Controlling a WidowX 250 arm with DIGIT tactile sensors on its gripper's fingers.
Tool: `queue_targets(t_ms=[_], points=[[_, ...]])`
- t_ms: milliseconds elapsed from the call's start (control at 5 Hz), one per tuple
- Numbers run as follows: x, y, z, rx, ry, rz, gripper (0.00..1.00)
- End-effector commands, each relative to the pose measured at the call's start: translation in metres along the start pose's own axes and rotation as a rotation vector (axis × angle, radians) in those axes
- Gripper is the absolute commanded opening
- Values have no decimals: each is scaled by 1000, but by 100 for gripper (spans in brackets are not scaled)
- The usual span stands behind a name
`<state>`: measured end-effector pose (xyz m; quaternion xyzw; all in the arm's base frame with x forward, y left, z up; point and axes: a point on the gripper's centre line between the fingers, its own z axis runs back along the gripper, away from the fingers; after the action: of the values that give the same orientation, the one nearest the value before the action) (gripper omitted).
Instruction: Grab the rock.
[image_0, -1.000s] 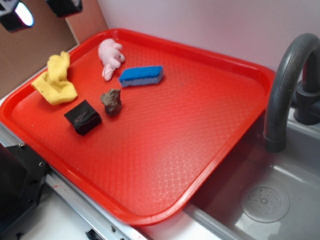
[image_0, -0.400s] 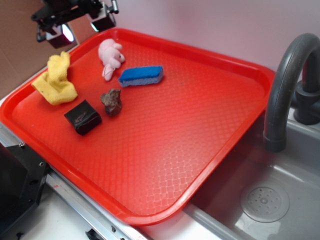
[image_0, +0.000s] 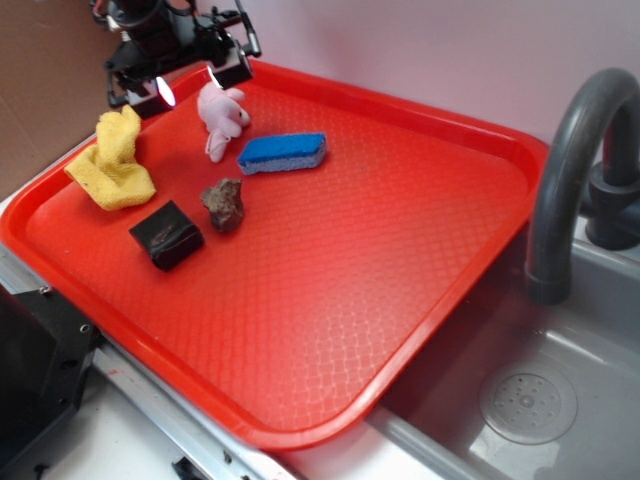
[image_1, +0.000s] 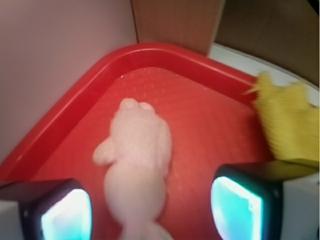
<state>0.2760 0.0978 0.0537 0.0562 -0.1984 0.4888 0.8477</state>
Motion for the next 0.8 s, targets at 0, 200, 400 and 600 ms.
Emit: queue_targets(t_ms=[0, 200, 400, 600], points=[[26, 1, -11, 4, -36, 49, 100], [22, -1, -22, 29, -29, 38, 100], [22, 1, -28, 28, -14, 49, 100], [16, 1, -30, 22, -5, 35, 0]])
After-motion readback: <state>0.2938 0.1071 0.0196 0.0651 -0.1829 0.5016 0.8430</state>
